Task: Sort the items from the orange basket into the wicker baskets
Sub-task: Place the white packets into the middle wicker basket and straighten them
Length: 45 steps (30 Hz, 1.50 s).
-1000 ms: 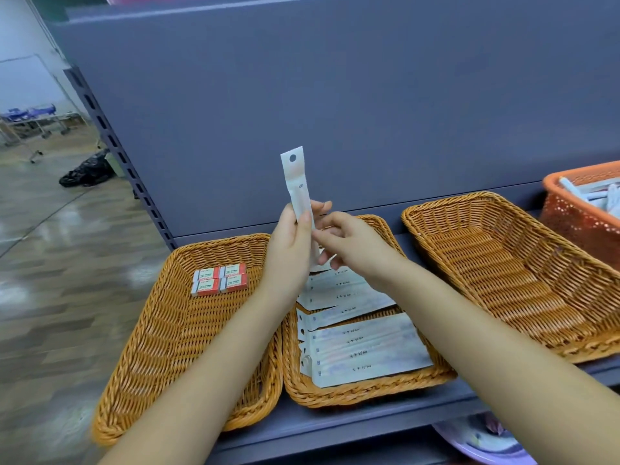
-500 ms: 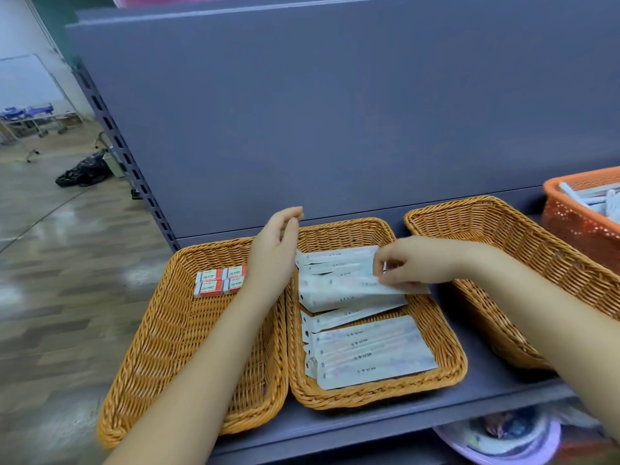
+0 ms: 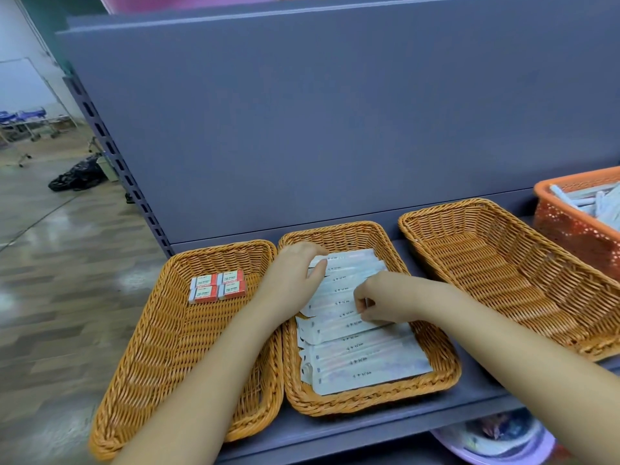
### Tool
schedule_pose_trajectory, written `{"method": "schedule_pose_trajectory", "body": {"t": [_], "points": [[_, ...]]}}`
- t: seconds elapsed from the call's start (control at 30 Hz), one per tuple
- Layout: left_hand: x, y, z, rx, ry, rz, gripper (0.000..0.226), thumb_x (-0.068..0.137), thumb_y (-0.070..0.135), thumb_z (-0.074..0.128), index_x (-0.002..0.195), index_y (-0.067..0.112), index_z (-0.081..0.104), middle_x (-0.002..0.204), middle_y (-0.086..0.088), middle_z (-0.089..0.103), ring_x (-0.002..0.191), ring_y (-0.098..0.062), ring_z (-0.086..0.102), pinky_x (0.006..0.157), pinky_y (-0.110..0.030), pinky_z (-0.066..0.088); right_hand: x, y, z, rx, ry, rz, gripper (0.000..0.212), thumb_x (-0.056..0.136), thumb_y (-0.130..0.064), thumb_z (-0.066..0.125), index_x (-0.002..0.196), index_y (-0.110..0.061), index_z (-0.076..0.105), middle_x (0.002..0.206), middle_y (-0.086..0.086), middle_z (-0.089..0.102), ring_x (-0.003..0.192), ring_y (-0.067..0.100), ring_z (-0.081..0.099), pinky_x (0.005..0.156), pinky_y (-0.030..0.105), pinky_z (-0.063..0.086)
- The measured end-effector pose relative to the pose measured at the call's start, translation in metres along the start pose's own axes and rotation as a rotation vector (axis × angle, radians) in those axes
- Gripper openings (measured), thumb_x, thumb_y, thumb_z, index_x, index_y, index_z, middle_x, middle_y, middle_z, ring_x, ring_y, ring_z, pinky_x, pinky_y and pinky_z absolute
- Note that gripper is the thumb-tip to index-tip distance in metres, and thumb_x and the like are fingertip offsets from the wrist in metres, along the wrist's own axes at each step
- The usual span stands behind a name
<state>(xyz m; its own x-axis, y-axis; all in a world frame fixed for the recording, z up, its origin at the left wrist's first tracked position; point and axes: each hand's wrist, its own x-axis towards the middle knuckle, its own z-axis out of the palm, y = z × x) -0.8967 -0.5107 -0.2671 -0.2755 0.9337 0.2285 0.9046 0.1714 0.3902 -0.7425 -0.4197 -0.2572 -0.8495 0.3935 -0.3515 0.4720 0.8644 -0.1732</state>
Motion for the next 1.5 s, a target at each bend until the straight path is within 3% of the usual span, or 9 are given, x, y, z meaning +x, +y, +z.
{"method": "schedule_pose_trajectory", "body": {"t": [0.13, 0.3, 0.4, 0.53, 0.7, 0.87, 1.1, 1.5], "points": [[-0.001, 0.001, 0.003, 0.037, -0.038, 0.019, 0.033, 0.1, 0.029, 0.041, 0.13, 0.022, 0.053, 0.135, 0.007, 0.051, 0.129, -0.01, 0.037, 0.106, -0.024, 0.027, 0.001, 0.003, 0.007, 0.031, 0.08, 0.001, 0.006, 0.089, -0.018, 0.056, 0.095, -0.018, 0.055, 0.103, 0.002, 0.059, 0.085, 0.015, 0.047, 0.071, 0.024, 0.036], [-0.003, 0.004, 0.006, 0.164, -0.083, 0.03, 0.037, 0.1, 0.032, 0.038, 0.134, 0.02, 0.05, 0.138, 0.005, 0.048, 0.131, -0.012, 0.034, 0.107, -0.027, 0.028, 0.002, 0.0, 0.008, 0.012, 0.095, -0.051, 0.012, 0.089, -0.018, 0.054, 0.1, -0.015, 0.057, 0.099, 0.0, 0.051, 0.094, 0.019, 0.051, 0.081, 0.029, 0.043], [-0.001, 0.006, 0.007, 0.329, -0.094, 0.026, 0.04, 0.1, 0.034, 0.035, 0.135, 0.019, 0.047, 0.138, 0.003, 0.047, 0.13, -0.016, 0.036, 0.104, -0.029, 0.032, 0.004, 0.003, -0.009, 0.004, 0.228, -0.061, 0.016, 0.093, -0.023, 0.05, 0.104, -0.015, 0.058, 0.105, 0.0, 0.056, 0.096, 0.018, 0.051, 0.084, 0.031, 0.043], [0.009, 0.012, 0.001, 0.605, -0.092, 0.04, 0.039, 0.101, 0.034, 0.031, 0.129, 0.014, 0.05, 0.132, -0.002, 0.051, 0.122, -0.02, 0.042, 0.098, -0.033, 0.036, 0.02, 0.003, -0.017, -0.133, 0.493, -0.049, 0.026, 0.097, -0.022, 0.042, 0.118, -0.011, 0.053, 0.123, 0.006, 0.053, 0.116, 0.023, 0.046, 0.091, 0.033, 0.039], [0.02, 0.02, 0.0, 0.702, -0.157, 0.055, 0.038, 0.1, 0.033, 0.034, 0.122, 0.01, 0.054, 0.126, -0.008, 0.054, 0.117, -0.025, 0.047, 0.094, -0.037, 0.04, 0.033, 0.004, 0.003, -0.33, 0.487, 0.031, 0.03, 0.097, -0.02, 0.039, 0.123, -0.01, 0.05, 0.125, 0.008, 0.051, 0.117, 0.026, 0.042, 0.096, 0.036, 0.034], [0.033, 0.028, 0.008, 0.618, -0.173, 0.083, 0.036, 0.099, 0.033, 0.035, 0.117, 0.01, 0.055, 0.122, -0.008, 0.057, 0.113, -0.025, 0.051, 0.084, -0.036, 0.044, 0.024, 0.013, 0.0, -0.248, 0.512, 0.145, 0.033, 0.096, -0.021, 0.042, 0.126, -0.009, 0.048, 0.131, 0.01, 0.047, 0.122, 0.027, 0.041, 0.099, 0.038, 0.037], [0.063, 0.073, 0.018, 0.552, -0.118, 0.129, 0.036, 0.099, 0.03, 0.034, 0.121, 0.009, 0.053, 0.125, -0.011, 0.055, 0.118, -0.029, 0.047, 0.091, -0.039, 0.041, -0.015, 0.054, -0.028, -0.194, 0.559, 0.346, 0.035, 0.097, -0.026, 0.041, 0.126, -0.007, 0.047, 0.128, 0.012, 0.049, 0.121, 0.029, 0.044, 0.098, 0.038, 0.038], [0.113, 0.22, 0.072, 0.451, -0.049, 0.18, 0.039, 0.099, 0.032, 0.034, 0.123, 0.008, 0.053, 0.125, -0.01, 0.055, 0.118, -0.028, 0.047, 0.093, -0.04, 0.041, -0.114, 0.183, -0.051, -0.199, 0.567, 0.474, 0.034, 0.097, -0.021, 0.04, 0.128, -0.009, 0.048, 0.127, 0.012, 0.051, 0.12, 0.029, 0.044, 0.097, 0.038, 0.037]]}}
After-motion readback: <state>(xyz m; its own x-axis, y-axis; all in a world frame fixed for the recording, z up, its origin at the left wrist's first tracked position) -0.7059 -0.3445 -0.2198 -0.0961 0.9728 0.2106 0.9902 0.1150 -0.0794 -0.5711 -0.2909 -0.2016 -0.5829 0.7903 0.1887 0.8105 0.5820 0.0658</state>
